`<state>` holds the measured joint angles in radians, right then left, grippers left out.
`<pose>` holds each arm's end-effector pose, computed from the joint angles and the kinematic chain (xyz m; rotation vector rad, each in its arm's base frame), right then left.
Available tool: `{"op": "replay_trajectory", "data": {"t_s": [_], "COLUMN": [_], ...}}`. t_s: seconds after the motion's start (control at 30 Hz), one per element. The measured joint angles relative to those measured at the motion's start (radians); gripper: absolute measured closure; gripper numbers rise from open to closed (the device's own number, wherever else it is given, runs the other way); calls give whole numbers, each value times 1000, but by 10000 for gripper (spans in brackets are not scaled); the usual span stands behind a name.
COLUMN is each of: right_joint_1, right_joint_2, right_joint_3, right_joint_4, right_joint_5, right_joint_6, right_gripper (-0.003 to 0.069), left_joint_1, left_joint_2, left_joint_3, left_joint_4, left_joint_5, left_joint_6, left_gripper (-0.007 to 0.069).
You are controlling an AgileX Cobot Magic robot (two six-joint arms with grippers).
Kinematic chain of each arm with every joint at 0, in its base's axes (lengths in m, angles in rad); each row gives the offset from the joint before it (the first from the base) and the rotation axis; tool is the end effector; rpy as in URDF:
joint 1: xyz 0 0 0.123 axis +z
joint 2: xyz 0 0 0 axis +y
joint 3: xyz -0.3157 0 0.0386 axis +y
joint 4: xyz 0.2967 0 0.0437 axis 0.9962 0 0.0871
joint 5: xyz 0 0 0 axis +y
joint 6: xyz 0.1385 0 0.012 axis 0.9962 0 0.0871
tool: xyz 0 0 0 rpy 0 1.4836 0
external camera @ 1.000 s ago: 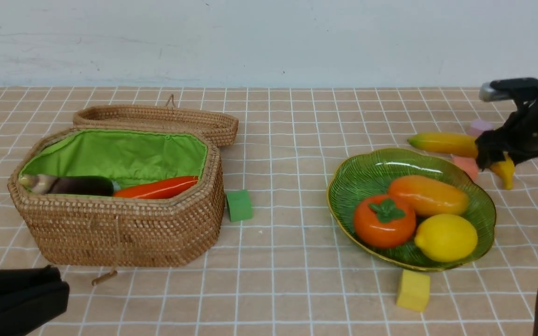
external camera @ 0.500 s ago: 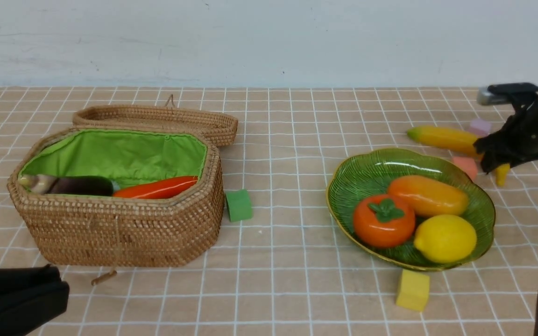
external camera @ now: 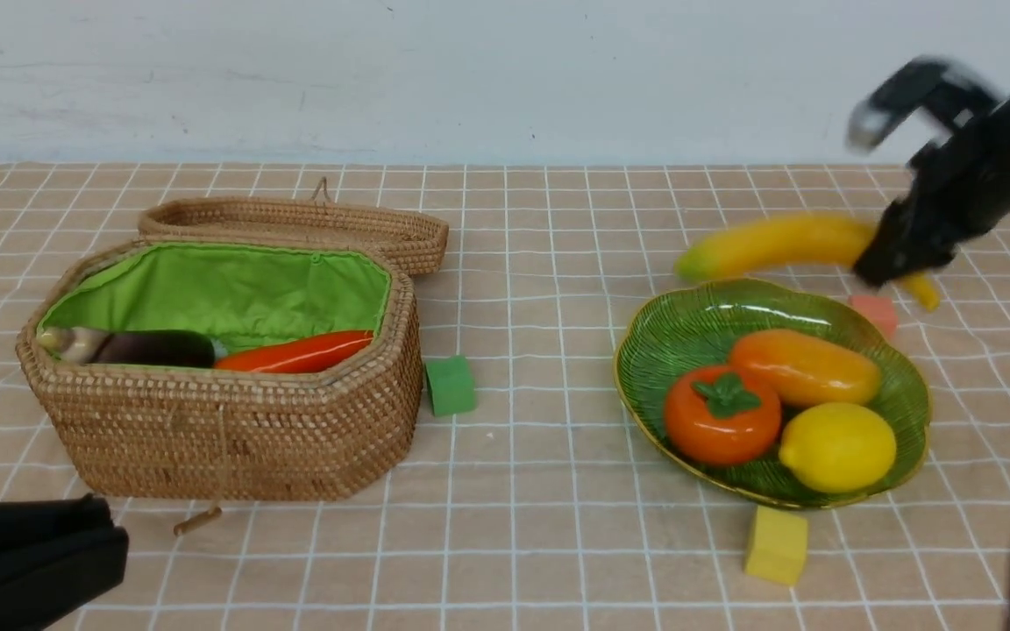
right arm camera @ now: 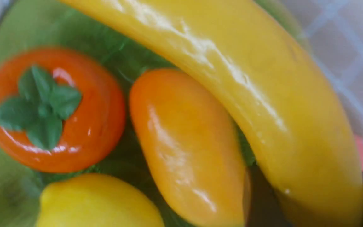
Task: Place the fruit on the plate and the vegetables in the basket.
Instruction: Use the right arm to grab a banana and put it into the right plate
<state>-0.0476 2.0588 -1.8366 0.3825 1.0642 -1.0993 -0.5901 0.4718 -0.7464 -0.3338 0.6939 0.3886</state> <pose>0.5343 0.0200 0.2401 -1.1774 2.3538 0.1446 0.0999 -0.1020 0.3826 0.8038 1.7222 -0.5139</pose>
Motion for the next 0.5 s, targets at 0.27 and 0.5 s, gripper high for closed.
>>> {"op": "replay_trajectory", "data": {"t_s": [0.27,0.5], "right_joint_1": [56,66], "right_joint_2": [39,37], "right_joint_3": [30,30], "right_joint_4": [-70,-145], "right_joint_5": [-176,-175], "right_joint_6": [-61,-70], "right_gripper": [326,66], "left_joint_1": [0,0], "left_joint_2": [0,0], "left_joint_3": [0,0], "left_joint_4": [0,0], "left_joint_5": [-5,-6], "left_joint_6": [0,0], "left_gripper": [564,554]}}
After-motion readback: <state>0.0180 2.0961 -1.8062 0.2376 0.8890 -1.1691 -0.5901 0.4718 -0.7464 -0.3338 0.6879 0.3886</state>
